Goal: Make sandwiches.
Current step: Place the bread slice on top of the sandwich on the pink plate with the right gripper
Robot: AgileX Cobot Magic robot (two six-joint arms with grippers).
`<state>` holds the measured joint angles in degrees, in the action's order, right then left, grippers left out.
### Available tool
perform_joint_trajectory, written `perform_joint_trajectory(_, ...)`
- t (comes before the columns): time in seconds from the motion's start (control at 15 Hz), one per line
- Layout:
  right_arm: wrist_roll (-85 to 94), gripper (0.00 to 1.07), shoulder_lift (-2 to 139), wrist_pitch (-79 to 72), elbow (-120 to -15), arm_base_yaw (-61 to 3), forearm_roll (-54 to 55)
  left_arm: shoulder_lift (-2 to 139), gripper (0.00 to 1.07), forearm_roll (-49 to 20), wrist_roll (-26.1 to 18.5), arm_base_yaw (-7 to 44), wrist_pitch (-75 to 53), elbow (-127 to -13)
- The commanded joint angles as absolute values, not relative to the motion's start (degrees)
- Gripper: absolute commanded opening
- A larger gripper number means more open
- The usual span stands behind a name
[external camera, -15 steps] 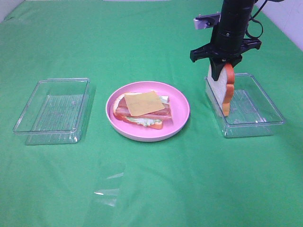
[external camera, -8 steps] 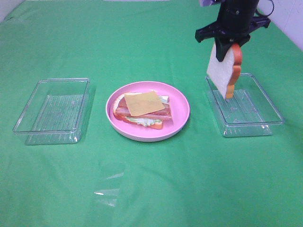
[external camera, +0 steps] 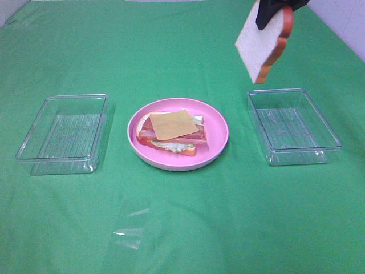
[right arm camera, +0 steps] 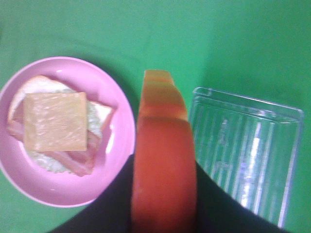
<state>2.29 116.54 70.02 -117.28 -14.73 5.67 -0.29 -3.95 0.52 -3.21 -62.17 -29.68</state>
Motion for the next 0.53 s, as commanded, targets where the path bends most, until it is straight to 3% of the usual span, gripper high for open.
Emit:
perform_joint_trajectory(0.07,4.6,0.12,118.6,76.2,-117.4,-14.8,16.8,-1.1,1.02,-3.9,1.0,-3.4,-61.5,-29.6)
perform_joint_trajectory(0.53,6.6,0.12,127.3,74.4,-117.4,-15.2,33.9,-1.1,1.02,-3.9,1.0,-3.4,-61.5,-29.6)
